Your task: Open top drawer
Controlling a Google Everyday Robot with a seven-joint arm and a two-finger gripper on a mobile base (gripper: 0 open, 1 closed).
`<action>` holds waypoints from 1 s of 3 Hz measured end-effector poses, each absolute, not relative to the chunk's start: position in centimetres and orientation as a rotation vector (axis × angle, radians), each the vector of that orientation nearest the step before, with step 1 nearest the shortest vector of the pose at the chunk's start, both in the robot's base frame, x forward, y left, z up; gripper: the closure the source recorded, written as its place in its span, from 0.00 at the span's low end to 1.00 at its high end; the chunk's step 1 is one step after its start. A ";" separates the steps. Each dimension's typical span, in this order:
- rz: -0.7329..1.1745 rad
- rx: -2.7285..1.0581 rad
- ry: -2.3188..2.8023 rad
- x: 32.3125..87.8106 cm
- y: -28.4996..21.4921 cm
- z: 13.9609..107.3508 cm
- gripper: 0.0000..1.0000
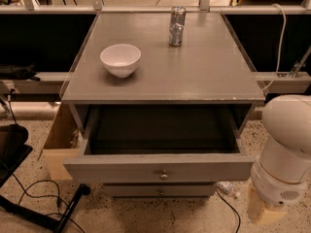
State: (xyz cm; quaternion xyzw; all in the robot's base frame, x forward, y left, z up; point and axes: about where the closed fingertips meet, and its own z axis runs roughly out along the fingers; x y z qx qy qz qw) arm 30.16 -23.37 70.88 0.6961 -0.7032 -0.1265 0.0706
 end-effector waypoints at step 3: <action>-0.296 2.291 -2.067 33.2 -20.4 72.8 0.03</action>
Offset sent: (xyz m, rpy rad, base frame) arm 0.0072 0.0156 -0.0021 0.0447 -0.0260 0.0600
